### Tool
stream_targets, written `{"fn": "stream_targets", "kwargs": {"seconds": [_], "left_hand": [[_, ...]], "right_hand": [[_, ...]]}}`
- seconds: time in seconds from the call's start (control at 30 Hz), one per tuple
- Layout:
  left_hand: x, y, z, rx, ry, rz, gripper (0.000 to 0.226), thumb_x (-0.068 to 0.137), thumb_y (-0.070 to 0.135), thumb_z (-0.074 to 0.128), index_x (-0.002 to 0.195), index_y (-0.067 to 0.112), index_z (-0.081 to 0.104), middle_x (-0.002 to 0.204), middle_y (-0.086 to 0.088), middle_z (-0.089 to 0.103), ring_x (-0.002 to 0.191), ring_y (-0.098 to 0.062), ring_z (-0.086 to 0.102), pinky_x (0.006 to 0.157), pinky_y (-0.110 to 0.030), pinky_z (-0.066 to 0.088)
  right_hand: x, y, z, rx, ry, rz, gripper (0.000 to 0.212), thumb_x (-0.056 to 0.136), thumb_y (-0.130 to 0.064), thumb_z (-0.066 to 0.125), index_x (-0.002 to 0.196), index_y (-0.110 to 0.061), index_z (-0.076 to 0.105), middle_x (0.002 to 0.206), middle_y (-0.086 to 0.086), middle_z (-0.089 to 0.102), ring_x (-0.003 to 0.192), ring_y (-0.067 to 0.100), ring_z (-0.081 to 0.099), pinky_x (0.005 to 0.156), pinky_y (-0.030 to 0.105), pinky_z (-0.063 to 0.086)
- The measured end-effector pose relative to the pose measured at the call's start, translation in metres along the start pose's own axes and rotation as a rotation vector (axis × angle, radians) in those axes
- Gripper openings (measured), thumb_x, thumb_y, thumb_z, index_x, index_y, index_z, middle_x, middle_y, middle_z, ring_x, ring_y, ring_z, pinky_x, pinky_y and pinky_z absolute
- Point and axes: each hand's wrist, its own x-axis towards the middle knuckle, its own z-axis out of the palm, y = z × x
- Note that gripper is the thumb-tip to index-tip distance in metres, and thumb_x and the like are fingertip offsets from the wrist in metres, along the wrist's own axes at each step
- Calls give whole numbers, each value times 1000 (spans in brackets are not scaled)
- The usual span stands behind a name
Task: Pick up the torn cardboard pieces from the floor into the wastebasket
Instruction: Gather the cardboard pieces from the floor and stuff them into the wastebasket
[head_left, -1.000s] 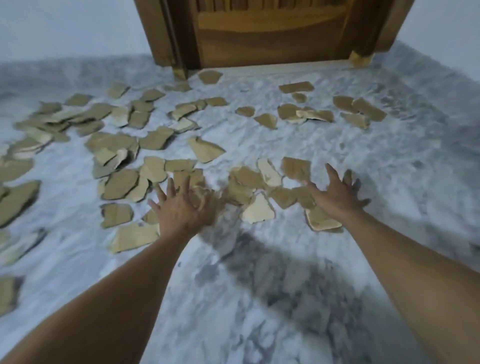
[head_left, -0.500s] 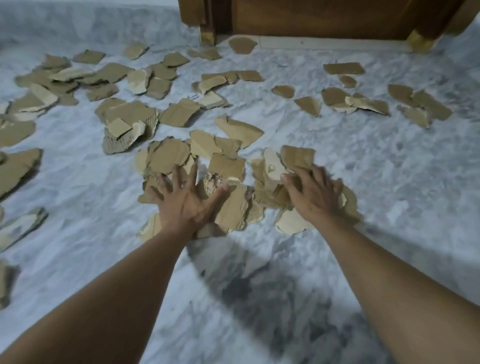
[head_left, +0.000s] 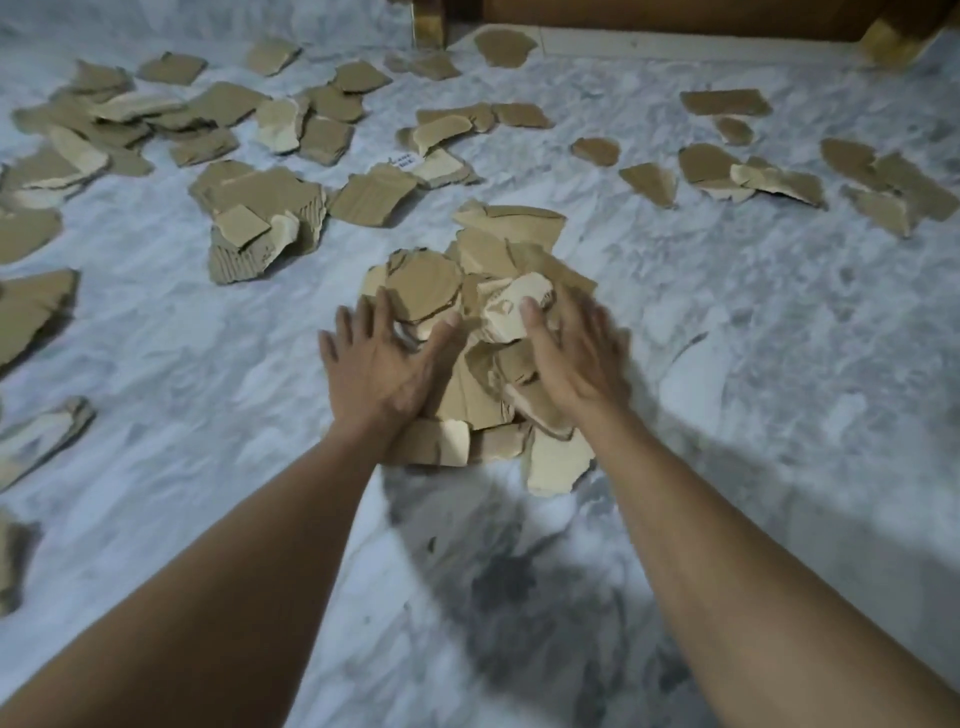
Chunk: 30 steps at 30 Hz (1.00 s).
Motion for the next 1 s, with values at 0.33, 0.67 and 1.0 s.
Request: {"fn": "stream_targets", "kwargs": {"seconds": [0.33, 0.67, 1.0], "left_hand": [[-22, 35, 9, -803, 25, 76, 26, 102, 36, 43, 104, 30, 68, 106, 6, 70, 104, -15, 63, 96, -44, 49], [-54, 84, -11, -1202, -152, -30, 52, 105, 49, 40, 104, 14, 77, 101, -8, 78, 101, -20, 72, 97, -47, 53], [-117, 256, -39, -1422, -591, 198, 66, 92, 67, 48, 115, 12, 76, 115, -17, 73, 112, -29, 69, 109, -51, 45]], "right_hand": [[-7, -55, 39, 696, 21, -59, 40, 104, -34, 48, 144, -33, 51, 148, -3, 52, 131, 15, 53, 112, 41, 42], [-35, -41, 3, 773, 162, 11, 28, 98, -37, 50, 114, -31, 72, 117, -7, 73, 108, 13, 66, 99, 43, 53], [-95, 22, -167, 706, 540, 68, 29, 97, -42, 46, 93, -30, 72, 91, -5, 74, 87, 19, 70, 83, 48, 57]]}}
